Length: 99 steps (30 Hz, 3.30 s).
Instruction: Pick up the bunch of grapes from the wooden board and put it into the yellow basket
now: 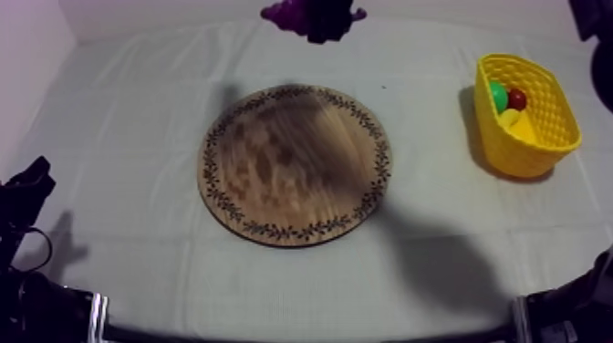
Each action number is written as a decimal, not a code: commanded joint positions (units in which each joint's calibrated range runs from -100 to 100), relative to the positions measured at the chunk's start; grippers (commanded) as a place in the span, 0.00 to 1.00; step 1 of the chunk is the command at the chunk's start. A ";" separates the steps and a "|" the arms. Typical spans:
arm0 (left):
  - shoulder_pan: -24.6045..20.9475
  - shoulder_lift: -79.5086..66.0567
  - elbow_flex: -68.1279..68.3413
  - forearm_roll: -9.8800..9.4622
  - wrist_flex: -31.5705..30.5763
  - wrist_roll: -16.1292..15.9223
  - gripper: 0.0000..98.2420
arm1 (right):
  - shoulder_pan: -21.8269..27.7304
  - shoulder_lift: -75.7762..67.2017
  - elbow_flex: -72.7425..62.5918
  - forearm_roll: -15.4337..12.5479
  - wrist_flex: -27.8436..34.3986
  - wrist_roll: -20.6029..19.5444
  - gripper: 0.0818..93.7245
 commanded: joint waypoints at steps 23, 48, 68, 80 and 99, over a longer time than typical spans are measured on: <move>0.02 0.02 -0.04 0.01 0.00 0.01 0.00 | 11.45 -11.78 17.55 0.05 -1.38 -11.16 0.34; 0.02 0.02 -0.04 0.01 0.00 0.01 0.00 | 32.42 -23.73 42.98 2.81 -5.95 -12.07 0.35; 0.02 0.02 -0.04 0.01 0.00 0.01 0.00 | 33.23 -12.92 44.56 1.47 -9.46 -12.44 0.75; 0.02 0.02 -0.04 0.01 0.00 0.01 0.00 | 32.46 -19.40 48.29 0.77 -9.49 -12.19 0.63; 0.02 0.02 -0.04 0.01 0.00 0.01 0.00 | 25.94 -59.96 85.41 4.01 -24.97 -18.71 0.14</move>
